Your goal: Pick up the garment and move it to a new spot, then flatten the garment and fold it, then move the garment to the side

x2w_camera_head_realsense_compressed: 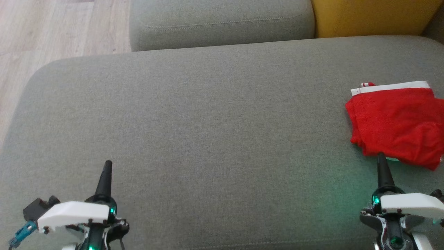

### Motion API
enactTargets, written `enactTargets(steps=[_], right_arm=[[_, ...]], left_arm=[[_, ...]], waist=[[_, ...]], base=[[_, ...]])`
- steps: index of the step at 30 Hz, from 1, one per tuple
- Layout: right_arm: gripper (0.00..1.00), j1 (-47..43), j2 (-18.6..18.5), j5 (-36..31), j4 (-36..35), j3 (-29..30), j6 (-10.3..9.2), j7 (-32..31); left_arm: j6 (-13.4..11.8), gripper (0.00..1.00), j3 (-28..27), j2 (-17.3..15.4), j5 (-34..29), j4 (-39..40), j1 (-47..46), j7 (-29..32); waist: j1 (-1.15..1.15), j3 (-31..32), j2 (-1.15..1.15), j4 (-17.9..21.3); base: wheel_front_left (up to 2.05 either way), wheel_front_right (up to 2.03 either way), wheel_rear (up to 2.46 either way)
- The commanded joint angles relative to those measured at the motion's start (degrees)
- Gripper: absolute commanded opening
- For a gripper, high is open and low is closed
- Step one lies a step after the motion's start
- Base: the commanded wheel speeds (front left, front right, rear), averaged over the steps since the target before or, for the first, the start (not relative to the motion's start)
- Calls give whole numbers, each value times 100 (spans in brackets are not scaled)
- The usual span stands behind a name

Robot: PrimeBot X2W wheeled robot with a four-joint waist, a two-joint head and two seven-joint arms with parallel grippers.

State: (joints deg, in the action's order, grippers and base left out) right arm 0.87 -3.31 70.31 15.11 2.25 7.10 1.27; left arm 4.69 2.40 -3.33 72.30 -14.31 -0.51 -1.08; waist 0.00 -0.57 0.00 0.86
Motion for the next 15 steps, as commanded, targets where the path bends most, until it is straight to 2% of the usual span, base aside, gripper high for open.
enactTargets(steps=[1, 15], right_arm=[[0, 344, -111, 183, -180, -50, 28, -53], [0, 415, -110, 1109, -155, 64, 33, -288]], left_arm=[[70, 0, -232, -91, 158, 168, -365, 43], [159, 0, -433, -91, 1002, 111, -444, 282]], waist=[[0, 2, 0, -3], [0, 17, 0, -38]], base=[[0, 0, 0], [0, 0, 0]])
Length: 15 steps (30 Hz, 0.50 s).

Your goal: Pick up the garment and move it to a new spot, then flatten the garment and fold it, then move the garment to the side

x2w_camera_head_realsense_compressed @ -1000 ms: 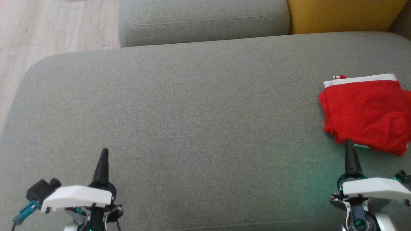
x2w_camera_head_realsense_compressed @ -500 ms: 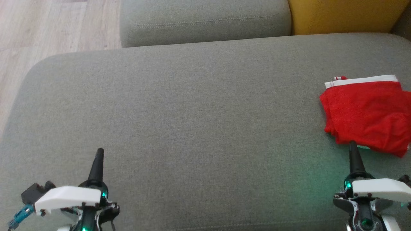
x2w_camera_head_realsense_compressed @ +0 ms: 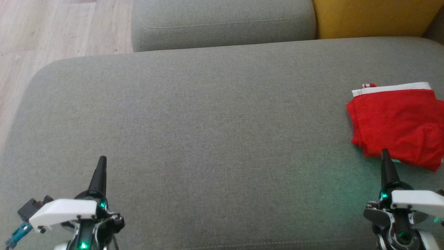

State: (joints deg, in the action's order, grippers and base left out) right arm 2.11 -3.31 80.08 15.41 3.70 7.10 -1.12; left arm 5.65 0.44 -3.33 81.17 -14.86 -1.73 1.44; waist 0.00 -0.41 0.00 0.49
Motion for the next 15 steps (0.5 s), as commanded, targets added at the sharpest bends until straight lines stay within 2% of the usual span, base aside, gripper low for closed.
enactTargets(steps=[1, 15], right_arm=[[0, 296, -110, 198, -183, -73, 33, -66], [0, 363, -106, 1056, -160, 36, 37, -289]], left_arm=[[69, 0, -252, -91, 174, 162, -328, 47], [152, 0, -442, -87, 956, 109, -403, 273]], waist=[[0, 2, 0, -4], [0, 17, 0, -37]], base=[[0, 0, 0], [0, 0, 0]])
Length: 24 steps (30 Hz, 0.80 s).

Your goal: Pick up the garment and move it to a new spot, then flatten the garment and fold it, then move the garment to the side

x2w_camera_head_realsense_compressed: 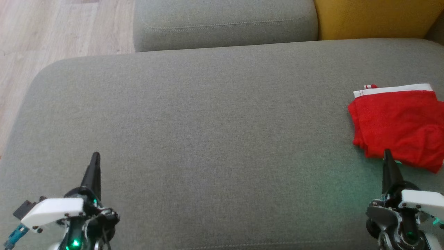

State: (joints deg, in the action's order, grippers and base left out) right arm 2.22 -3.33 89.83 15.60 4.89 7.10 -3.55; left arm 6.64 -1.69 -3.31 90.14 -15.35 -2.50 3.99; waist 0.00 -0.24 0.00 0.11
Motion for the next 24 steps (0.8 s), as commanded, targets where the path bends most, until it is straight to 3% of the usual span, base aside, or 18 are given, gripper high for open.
enactTargets(steps=[1, 4, 24], right_arm=[[0, 358, -103, 146, -177, -75, 37, -62], [0, 378, -101, 403, -170, -41, 39, -130], [0, 382, -69, 365, -166, 4, 39, -166]], left_arm=[[60, 0, -244, -89, 119, 154, -331, 35], [85, 0, -302, -88, 354, 138, -354, 104], [85, 0, -343, -59, 320, 137, -357, 136]], waist=[[0, 1, 0, -2], [0, 5, 0, -11], [0, 5, 0, -11]], base=[[0, 0, 0], [0, 0, 0], [0, 0, 0]])
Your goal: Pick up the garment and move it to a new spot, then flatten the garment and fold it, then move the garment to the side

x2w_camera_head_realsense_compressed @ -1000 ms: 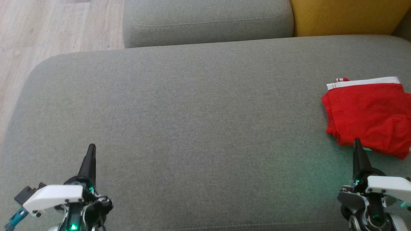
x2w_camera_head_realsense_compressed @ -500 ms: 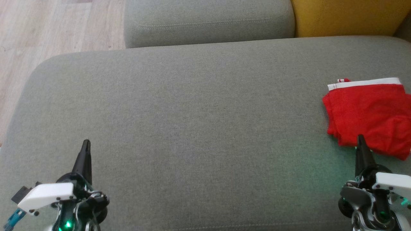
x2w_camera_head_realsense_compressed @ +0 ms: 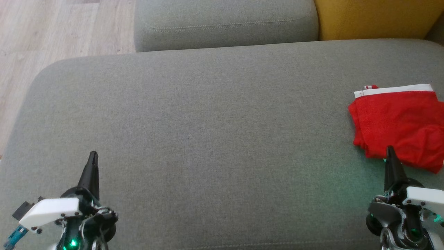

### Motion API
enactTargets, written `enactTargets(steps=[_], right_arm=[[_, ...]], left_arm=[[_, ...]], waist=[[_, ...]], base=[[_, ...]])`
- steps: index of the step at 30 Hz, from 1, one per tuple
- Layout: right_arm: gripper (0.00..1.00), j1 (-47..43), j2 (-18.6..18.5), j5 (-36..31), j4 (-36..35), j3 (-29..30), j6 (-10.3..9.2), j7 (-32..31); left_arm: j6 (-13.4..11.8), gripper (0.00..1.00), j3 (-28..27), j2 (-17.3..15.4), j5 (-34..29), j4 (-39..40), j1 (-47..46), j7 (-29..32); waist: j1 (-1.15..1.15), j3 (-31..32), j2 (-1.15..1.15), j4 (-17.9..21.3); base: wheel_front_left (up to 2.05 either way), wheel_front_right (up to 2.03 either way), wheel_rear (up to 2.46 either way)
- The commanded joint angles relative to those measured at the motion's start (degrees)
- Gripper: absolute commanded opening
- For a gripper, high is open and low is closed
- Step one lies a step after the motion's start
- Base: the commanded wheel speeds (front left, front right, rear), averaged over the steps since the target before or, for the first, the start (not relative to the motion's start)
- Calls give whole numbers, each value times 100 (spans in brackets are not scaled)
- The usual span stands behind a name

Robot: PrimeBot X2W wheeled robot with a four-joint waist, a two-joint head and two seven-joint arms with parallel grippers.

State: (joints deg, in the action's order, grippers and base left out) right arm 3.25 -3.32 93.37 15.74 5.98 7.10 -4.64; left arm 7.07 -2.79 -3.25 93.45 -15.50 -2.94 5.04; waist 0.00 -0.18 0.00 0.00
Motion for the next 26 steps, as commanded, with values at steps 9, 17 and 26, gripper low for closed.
enactTargets(steps=[9, 17, 26], right_arm=[[0, 280, -58, -3, -179, -87, 39, -71], [0, 281, -49, -13, -179, -75, 39, -81], [0, 283, -39, -26, -178, -60, 39, -93]], left_arm=[[42, 0, -249, -54, -24, 150, -314, 45], [42, 0, -260, -46, -34, 150, -315, 54], [42, 0, -273, -37, -45, 149, -316, 64]], waist=[[0, 0, 0, 0], [0, 0, 0, 0], [0, 0, 0, 0]], base=[[0, 0, 0], [0, 0, 0], [0, 0, 0]])
